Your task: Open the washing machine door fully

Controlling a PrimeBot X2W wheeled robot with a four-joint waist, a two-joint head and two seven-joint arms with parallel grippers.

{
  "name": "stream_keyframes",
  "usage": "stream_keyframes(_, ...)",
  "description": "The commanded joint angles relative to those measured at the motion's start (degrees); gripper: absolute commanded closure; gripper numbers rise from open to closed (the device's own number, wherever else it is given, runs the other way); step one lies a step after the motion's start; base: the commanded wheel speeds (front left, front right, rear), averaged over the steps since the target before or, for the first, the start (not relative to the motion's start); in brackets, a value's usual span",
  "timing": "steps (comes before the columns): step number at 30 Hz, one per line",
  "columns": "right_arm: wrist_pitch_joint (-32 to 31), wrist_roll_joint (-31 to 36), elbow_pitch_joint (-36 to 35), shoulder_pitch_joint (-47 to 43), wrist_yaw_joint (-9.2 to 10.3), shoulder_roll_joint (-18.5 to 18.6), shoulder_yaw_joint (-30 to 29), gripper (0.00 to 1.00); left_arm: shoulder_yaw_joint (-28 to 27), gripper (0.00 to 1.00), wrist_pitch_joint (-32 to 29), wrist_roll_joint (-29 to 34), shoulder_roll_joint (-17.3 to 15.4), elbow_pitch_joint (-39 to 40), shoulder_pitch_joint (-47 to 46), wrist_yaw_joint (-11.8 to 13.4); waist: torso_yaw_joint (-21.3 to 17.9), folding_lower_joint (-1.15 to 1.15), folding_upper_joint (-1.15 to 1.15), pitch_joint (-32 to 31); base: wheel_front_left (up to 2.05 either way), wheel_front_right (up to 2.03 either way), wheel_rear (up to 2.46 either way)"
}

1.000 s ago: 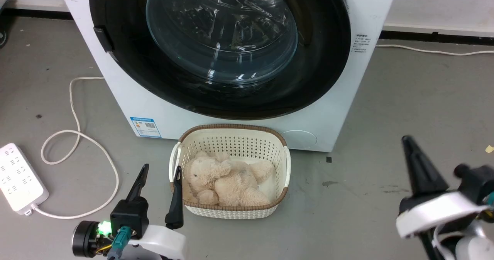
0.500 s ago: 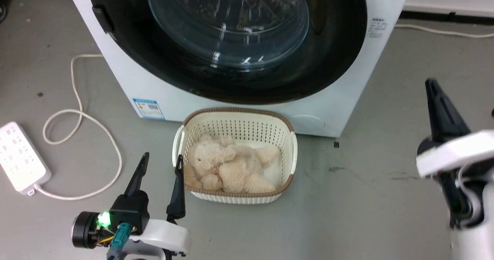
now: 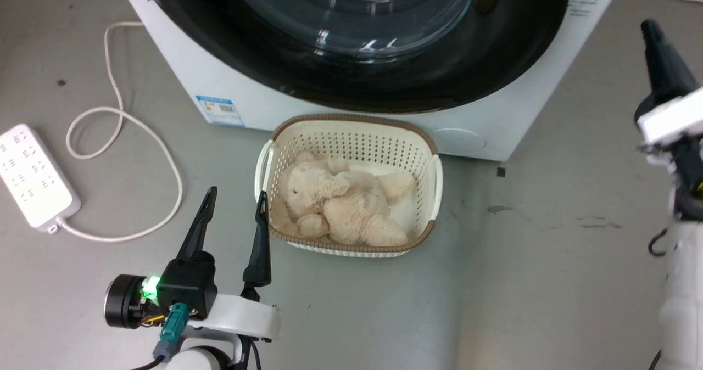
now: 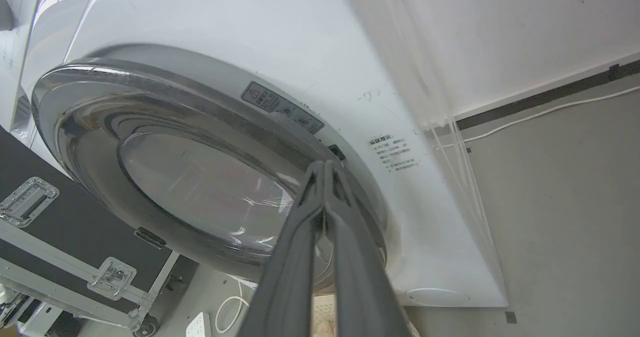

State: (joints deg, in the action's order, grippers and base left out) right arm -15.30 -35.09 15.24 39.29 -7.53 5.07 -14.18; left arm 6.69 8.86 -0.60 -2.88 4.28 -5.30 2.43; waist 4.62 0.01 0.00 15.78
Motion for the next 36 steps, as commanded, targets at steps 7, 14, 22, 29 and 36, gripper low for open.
stream_keyframes(7,-9.07,-5.73,10.49,12.56,0.02,0.82,-5.31,1.0,1.35,0.0,1.5,-0.07,-0.22,1.03,-1.93,0.89,2.26,-0.01,0.0,3.23,0.0,0.0,0.0)
stream_keyframes(14,-15.53,-6.75,20.38,22.46,0.02,3.23,-9.77,1.0,2.82,0.0,2.58,-0.23,-0.2,1.69,-2.83,1.42,4.28,-0.01,0.0,5.81,0.0,0.0,0.0)
stream_keyframes(22,-21.79,-7.45,28.07,30.03,0.03,5.52,-13.75,1.0,4.08,0.0,3.54,-0.18,-0.2,2.35,-3.78,1.88,5.76,-0.01,0.0,8.02,0.0,0.0,0.0)
stream_keyframes(29,-27.33,-8.38,33.26,35.24,0.03,5.92,-16.53,1.0,5.01,0.0,4.37,-0.3,-0.2,2.8,-4.64,2.35,6.59,-0.01,0.0,9.79,0.0,0.0,0.0)
stream_keyframes(36,-35.53,-9.02,36.74,36.01,0.04,6.76,-19.36,1.0,6.09,0.0,5.45,-0.76,-0.18,2.66,-5.77,3.13,7.03,-0.01,0.0,9.76,0.0,0.0,0.0)
